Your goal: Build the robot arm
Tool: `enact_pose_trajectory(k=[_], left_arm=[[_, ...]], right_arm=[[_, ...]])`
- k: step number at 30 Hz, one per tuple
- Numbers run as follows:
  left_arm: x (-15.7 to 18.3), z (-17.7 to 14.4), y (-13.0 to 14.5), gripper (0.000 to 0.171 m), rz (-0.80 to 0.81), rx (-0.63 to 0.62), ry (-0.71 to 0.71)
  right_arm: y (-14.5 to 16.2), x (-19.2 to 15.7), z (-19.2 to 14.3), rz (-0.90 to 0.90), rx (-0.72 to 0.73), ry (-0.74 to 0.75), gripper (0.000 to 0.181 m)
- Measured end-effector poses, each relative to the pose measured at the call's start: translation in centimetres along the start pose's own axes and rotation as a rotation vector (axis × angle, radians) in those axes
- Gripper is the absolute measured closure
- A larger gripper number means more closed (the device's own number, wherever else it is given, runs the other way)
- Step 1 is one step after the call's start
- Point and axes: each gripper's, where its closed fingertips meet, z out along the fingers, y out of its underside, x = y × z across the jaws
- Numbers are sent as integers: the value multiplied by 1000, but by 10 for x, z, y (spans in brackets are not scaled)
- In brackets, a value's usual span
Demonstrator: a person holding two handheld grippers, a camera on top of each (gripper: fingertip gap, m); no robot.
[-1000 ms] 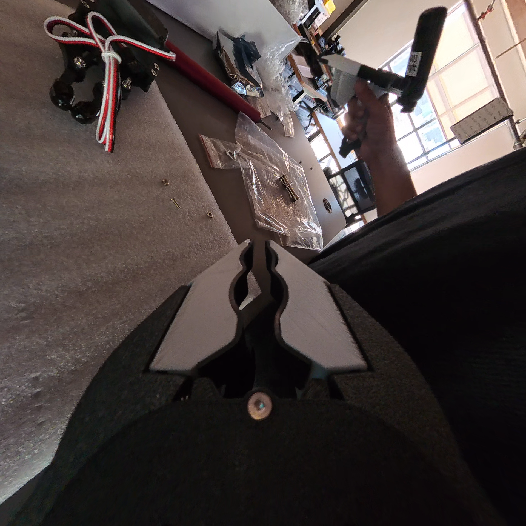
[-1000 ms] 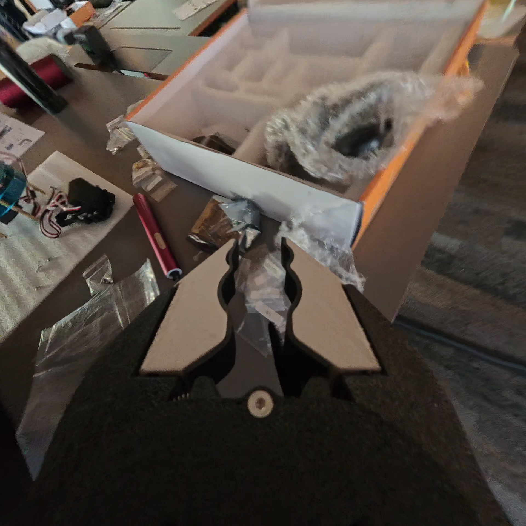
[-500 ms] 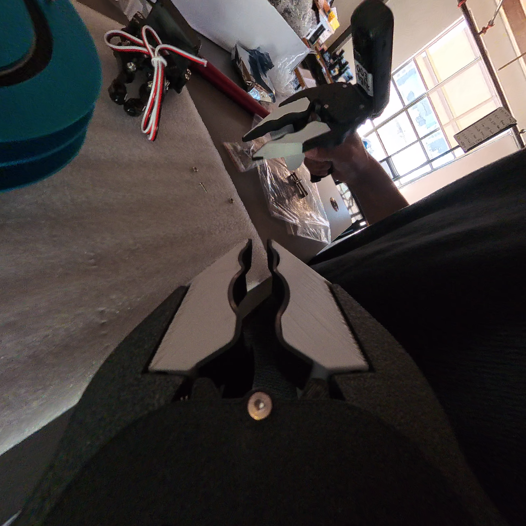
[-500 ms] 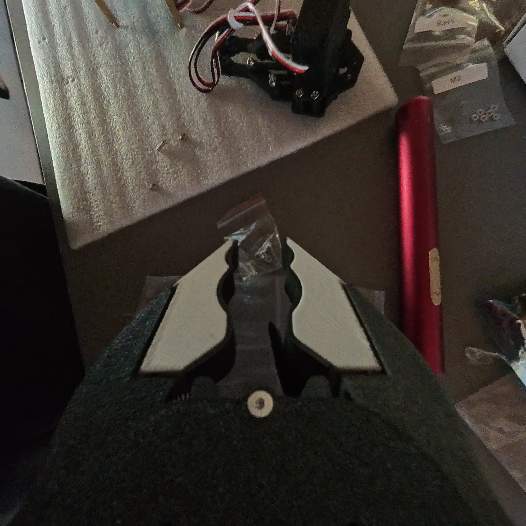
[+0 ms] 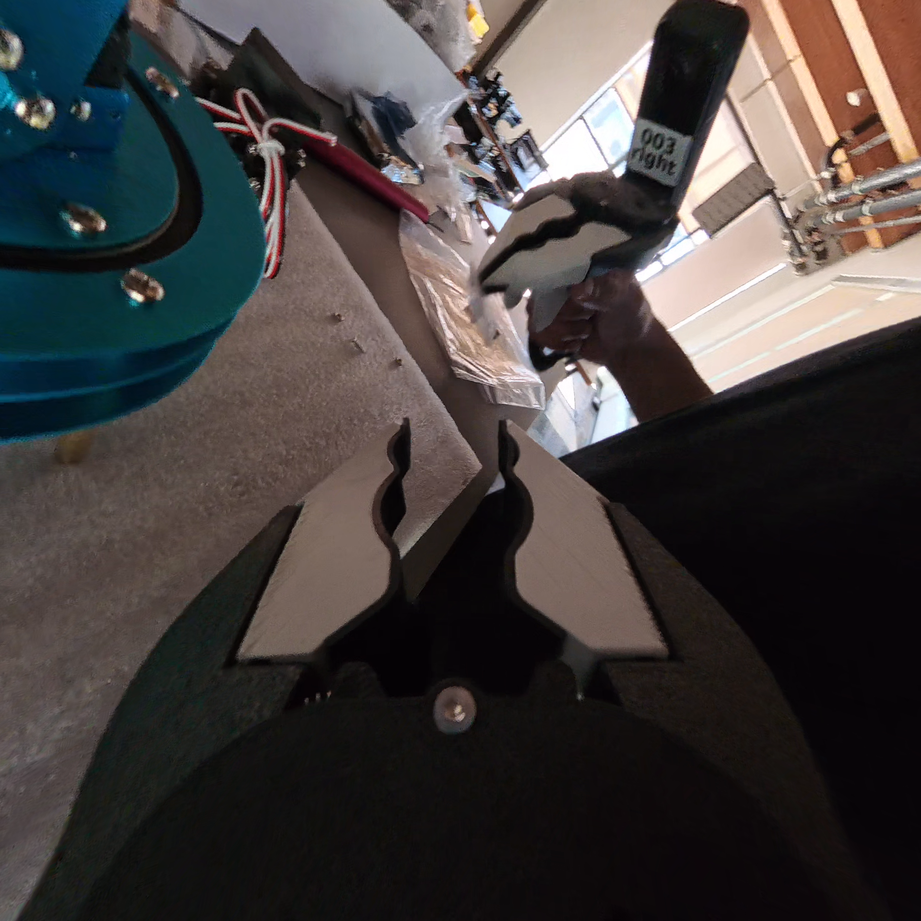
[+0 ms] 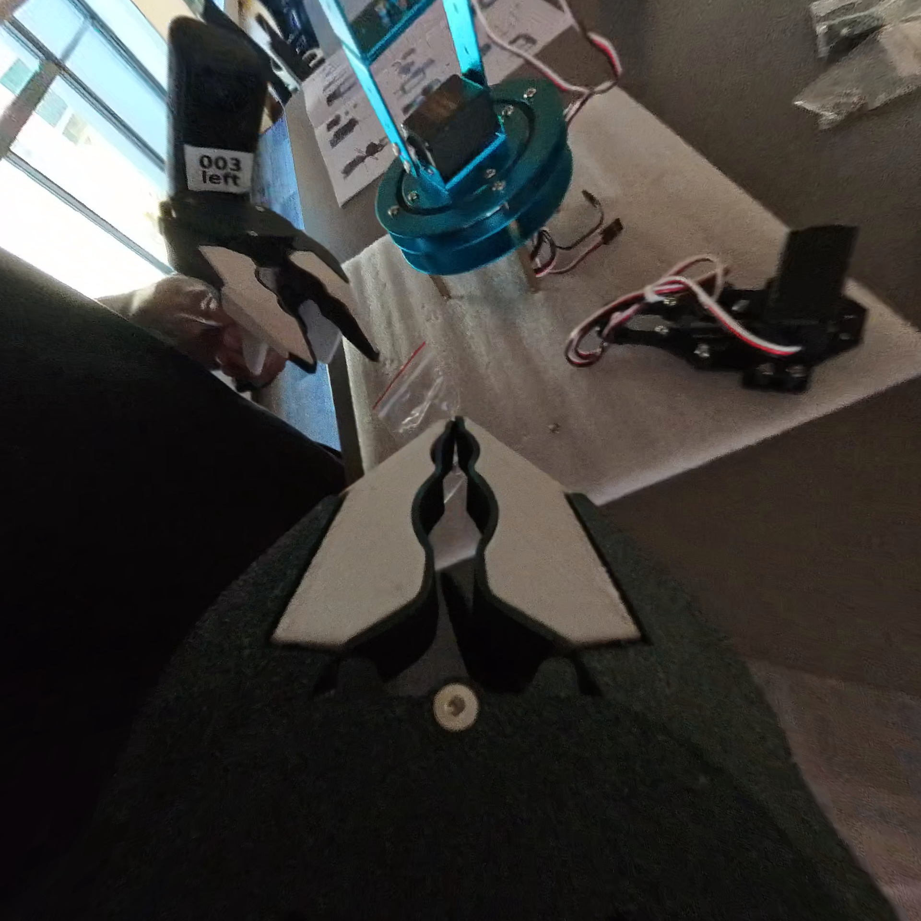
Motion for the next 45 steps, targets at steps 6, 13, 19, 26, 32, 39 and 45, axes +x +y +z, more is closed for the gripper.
enact_pose_trajectory(k=[6,13,19,26,32,39,45], left_arm=[[7,-14,-12,154,-46,15,165],[-30,-38,-1,171,-51,-24,38],[-38,-36,-3,171,-217,-16,49],[-20,-30,-6,161,-316,2,199],[-20,-27,-6,171,-313,14,191],[-24,-22,-7,171,-303,5,135],[-44,-24,-10,171,-417,44,32]], right_arm=[[-10,-49,77,60,101,-16,181],[-1,-43,102,138,104,105,171],[-16,-85,102,39,164,37,147],[-6,-80,114,69,166,34,146],[-2,-78,110,100,182,-23,160],[-1,-63,107,84,187,22,148],[-4,-33,106,-200,70,385,119]])
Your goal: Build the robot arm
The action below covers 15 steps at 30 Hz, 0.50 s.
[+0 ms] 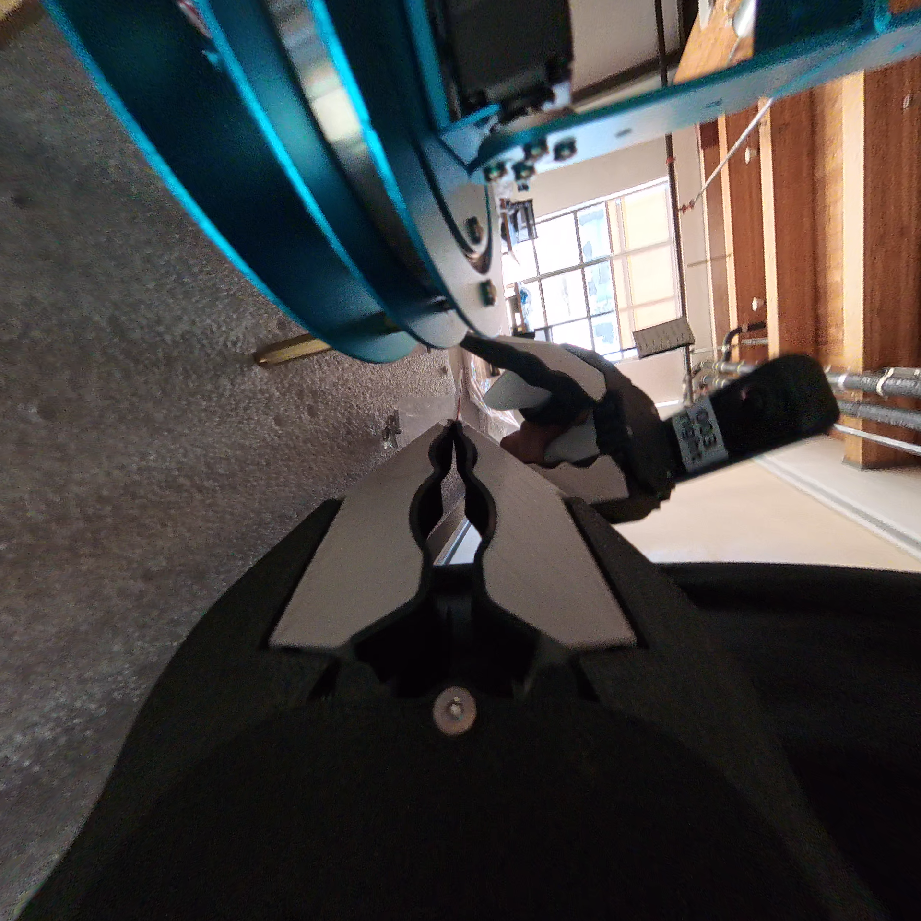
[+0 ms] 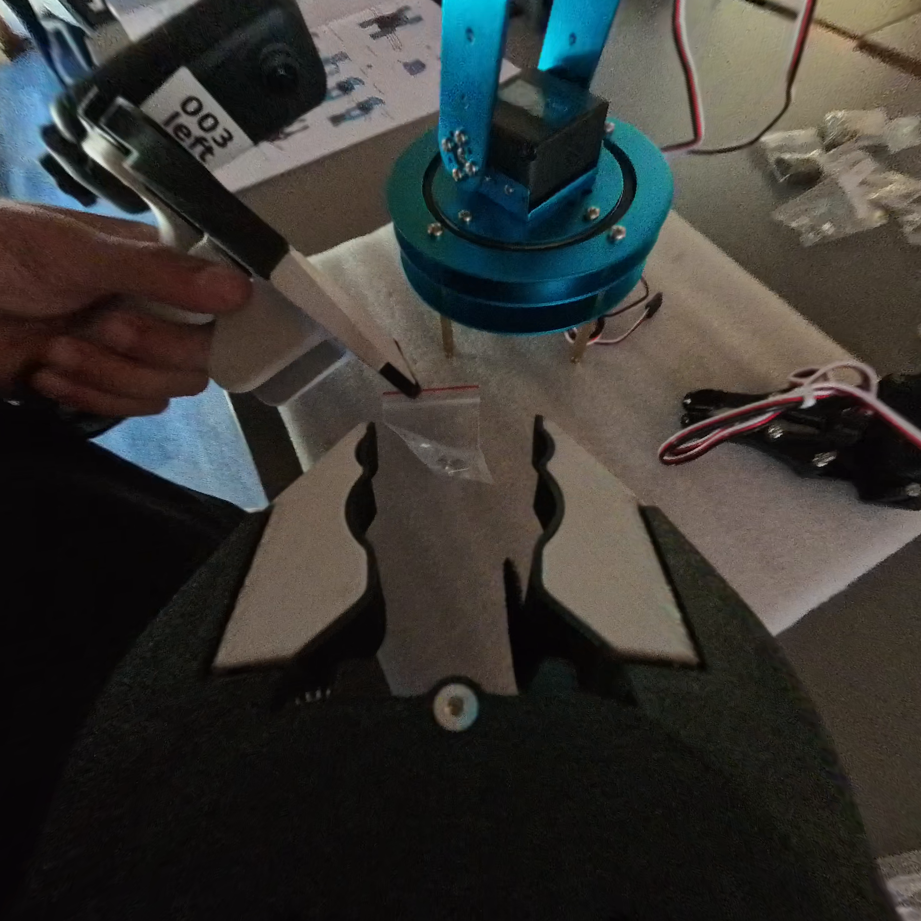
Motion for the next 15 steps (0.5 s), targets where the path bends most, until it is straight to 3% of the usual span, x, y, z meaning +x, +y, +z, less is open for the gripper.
enact_pose_trajectory(k=[5,7,15], left_arm=[[-4,1,0,171,-67,9,-18],[-2,2,1,171,-67,4,-13],[15,-2,-5,165,-40,17,84]], right_arm=[[-1,-13,18,-89,-18,30,121],[0,-11,22,-86,-32,48,131],[-10,-8,10,-63,23,22,149]])
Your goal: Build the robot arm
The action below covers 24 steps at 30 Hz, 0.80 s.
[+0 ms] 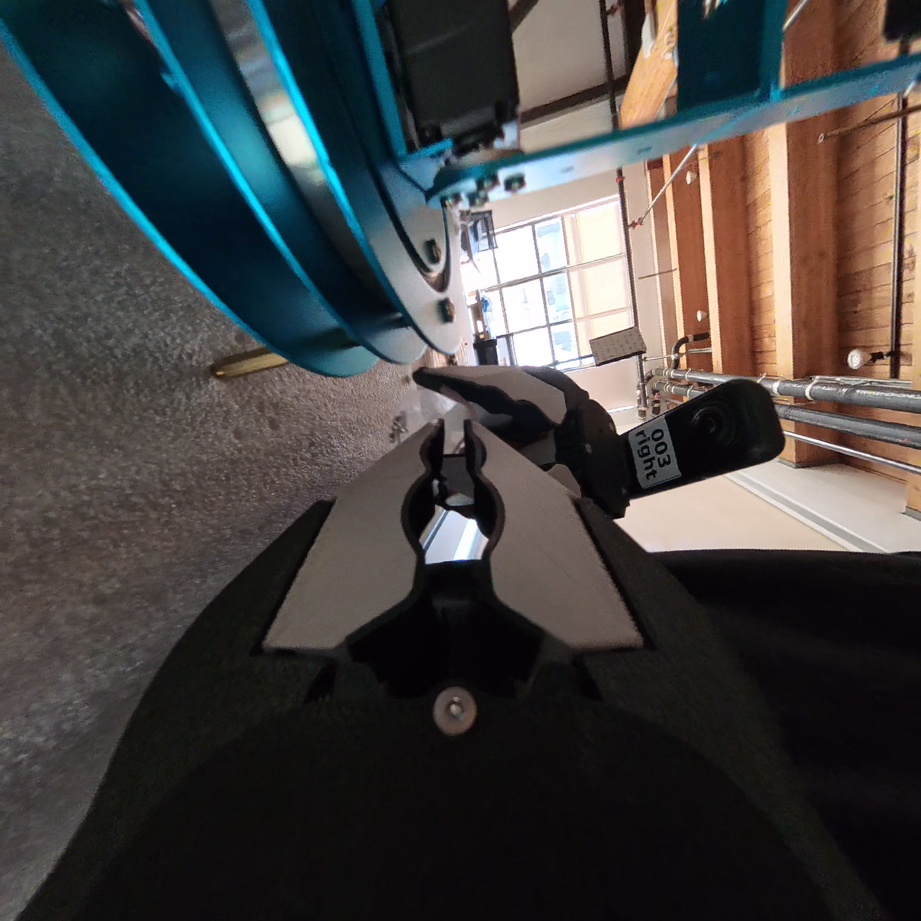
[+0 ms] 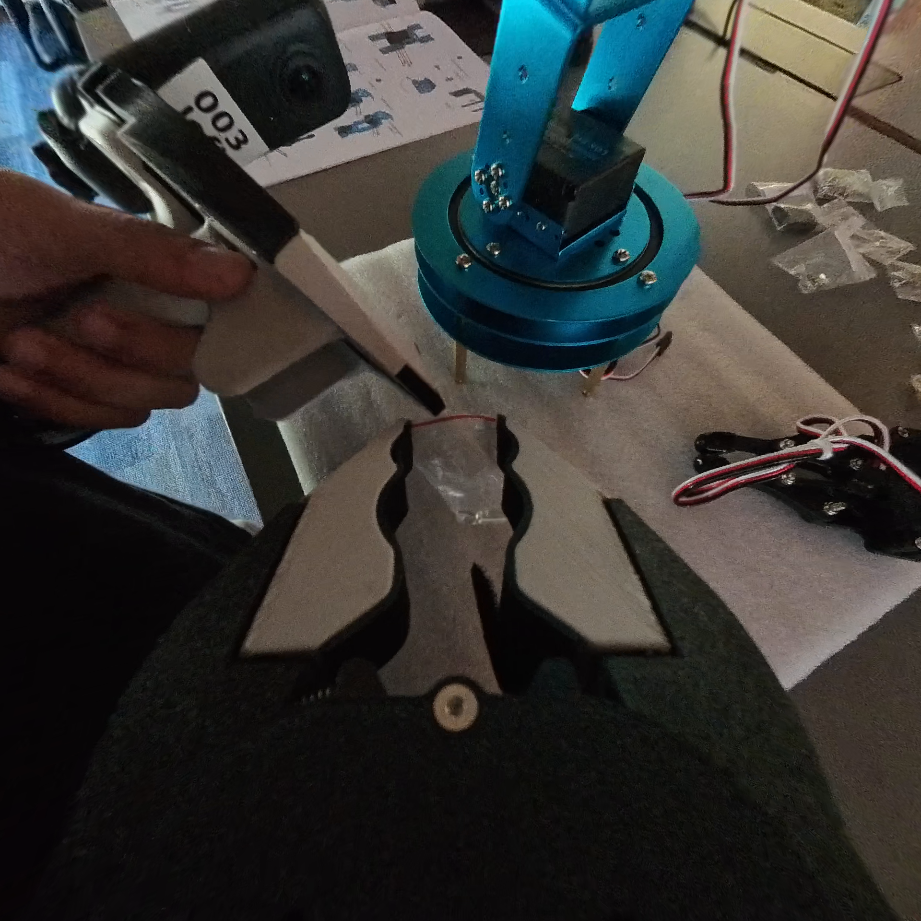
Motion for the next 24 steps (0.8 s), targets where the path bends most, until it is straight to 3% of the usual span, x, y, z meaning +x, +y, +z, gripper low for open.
enact_pose_trajectory(k=[4,8,12,13,15,21,24], left_arm=[[0,-5,-7,161,17,-3,29],[14,-1,-1,157,16,-85,118],[22,2,11,148,51,-171,154],[22,3,14,148,70,-186,149],[22,5,17,171,133,-194,118],[7,5,14,171,329,-200,-52],[6,3,10,171,412,-170,-92]], right_arm=[[-4,-2,-8,33,42,-54,146],[-15,-11,-17,82,123,-147,144],[-11,-10,-17,55,95,-142,144],[-10,-11,-16,42,88,-143,144],[-10,-13,-16,29,84,-147,144],[-12,-1,-29,96,117,-106,137],[-15,1,-43,309,164,-189,152]])
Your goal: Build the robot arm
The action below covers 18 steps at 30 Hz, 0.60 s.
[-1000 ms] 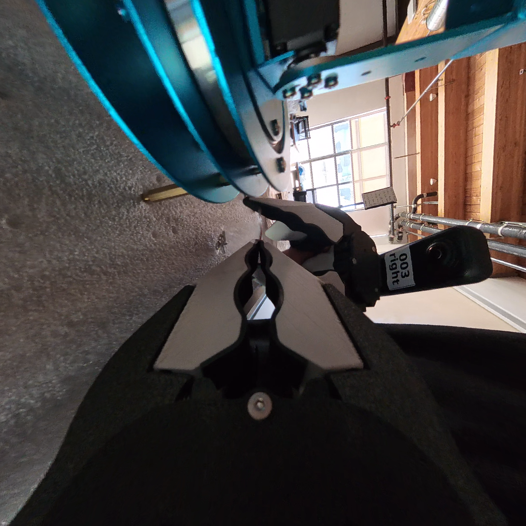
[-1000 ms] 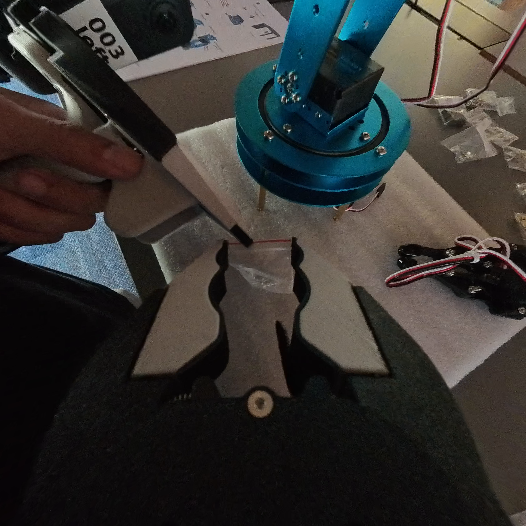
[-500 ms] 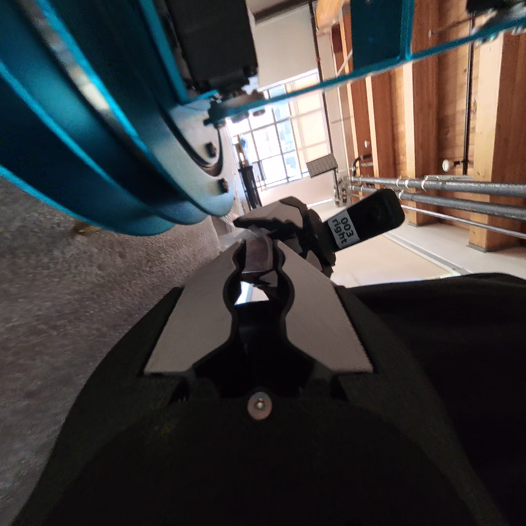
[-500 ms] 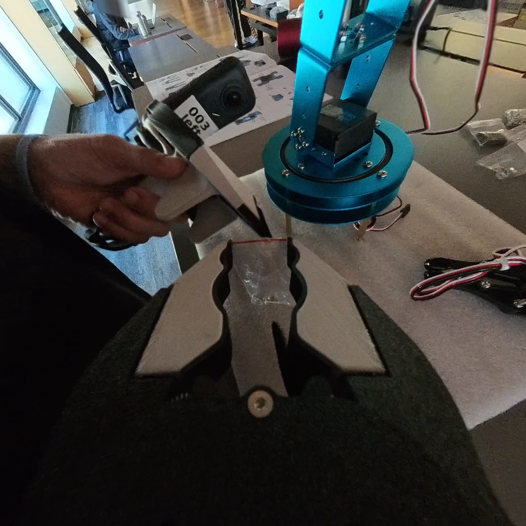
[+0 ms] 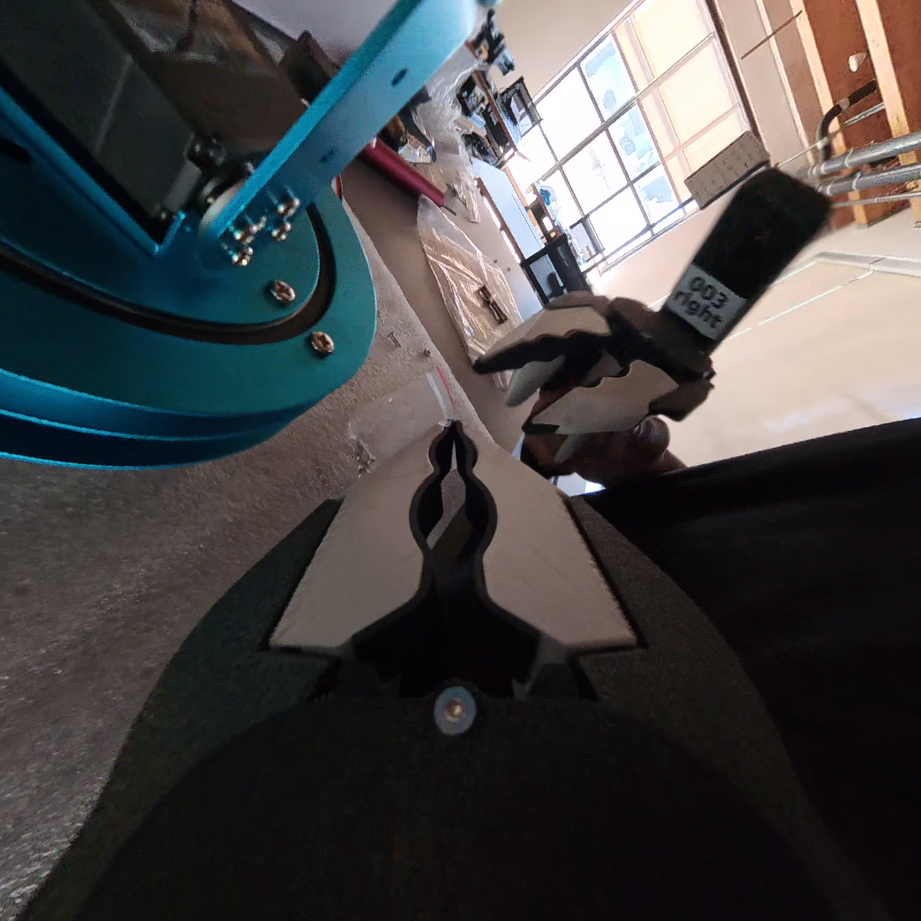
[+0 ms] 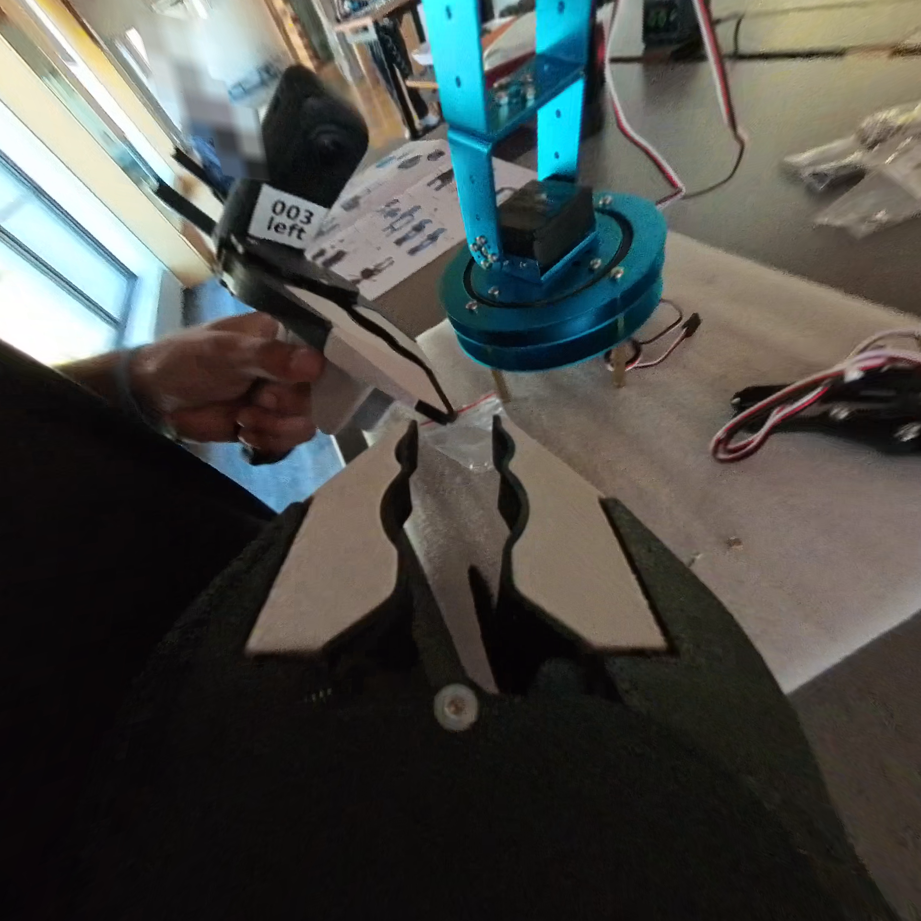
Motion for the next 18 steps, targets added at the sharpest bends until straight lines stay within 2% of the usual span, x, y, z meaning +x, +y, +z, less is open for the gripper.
enact_pose_trajectory(k=[3,6,11,16,18], left_arm=[[6,1,-1,171,-12,33,43],[13,4,0,171,-27,53,93],[24,7,2,171,-27,72,145],[38,5,-4,171,-38,106,225],[43,3,-6,171,-42,114,255]], right_arm=[[6,-9,2,303,4,-170,148],[6,-10,5,458,45,-270,151],[-4,-19,-1,539,102,-401,157],[-13,-17,-10,606,165,-481,177],[-17,-19,-12,630,181,-518,176]])
